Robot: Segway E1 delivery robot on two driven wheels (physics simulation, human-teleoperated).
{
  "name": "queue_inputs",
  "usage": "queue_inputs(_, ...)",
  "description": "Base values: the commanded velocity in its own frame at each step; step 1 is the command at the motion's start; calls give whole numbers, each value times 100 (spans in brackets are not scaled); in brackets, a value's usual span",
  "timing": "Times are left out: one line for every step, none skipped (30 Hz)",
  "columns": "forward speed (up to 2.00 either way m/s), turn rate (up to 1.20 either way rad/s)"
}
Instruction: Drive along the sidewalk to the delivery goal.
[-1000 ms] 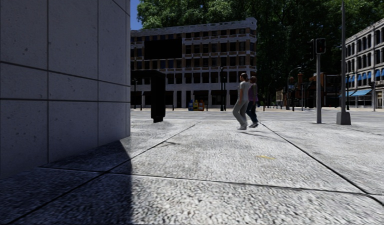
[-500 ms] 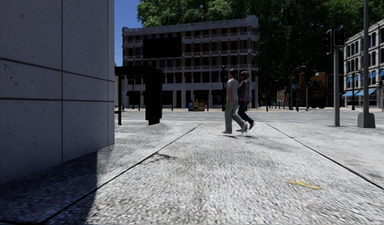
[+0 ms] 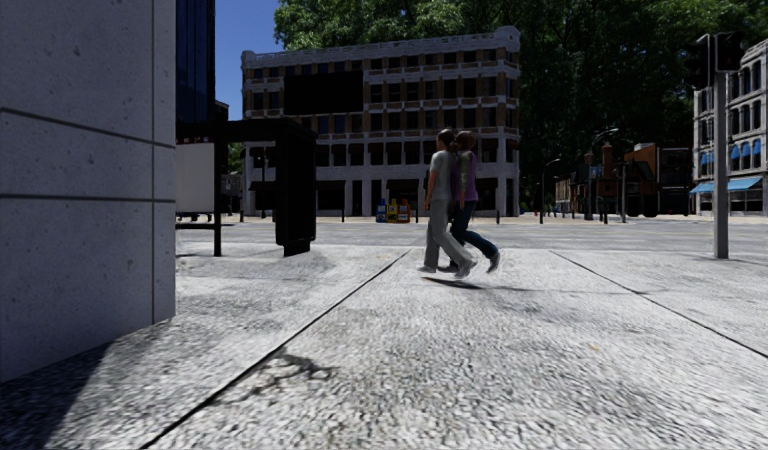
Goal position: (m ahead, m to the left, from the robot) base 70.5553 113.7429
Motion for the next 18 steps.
queue_inputs(200, 16)
queue_inputs(200, 37)
queue_inputs(200, 39)
queue_inputs(200, 39)
queue_inputs(200, 40)
queue_inputs(200, 43)
queue_inputs(200, 44)
queue_inputs(200, 46)
queue_inputs(200, 46)
queue_inputs(200, 49)
queue_inputs(200, 54)
queue_inputs(200, 60)
queue_inputs(200, 60)
queue_inputs(200, 71)
queue_inputs(200, 80)
queue_inputs(200, 82)
queue_inputs(200, 83)
queue_inputs(200, 83)
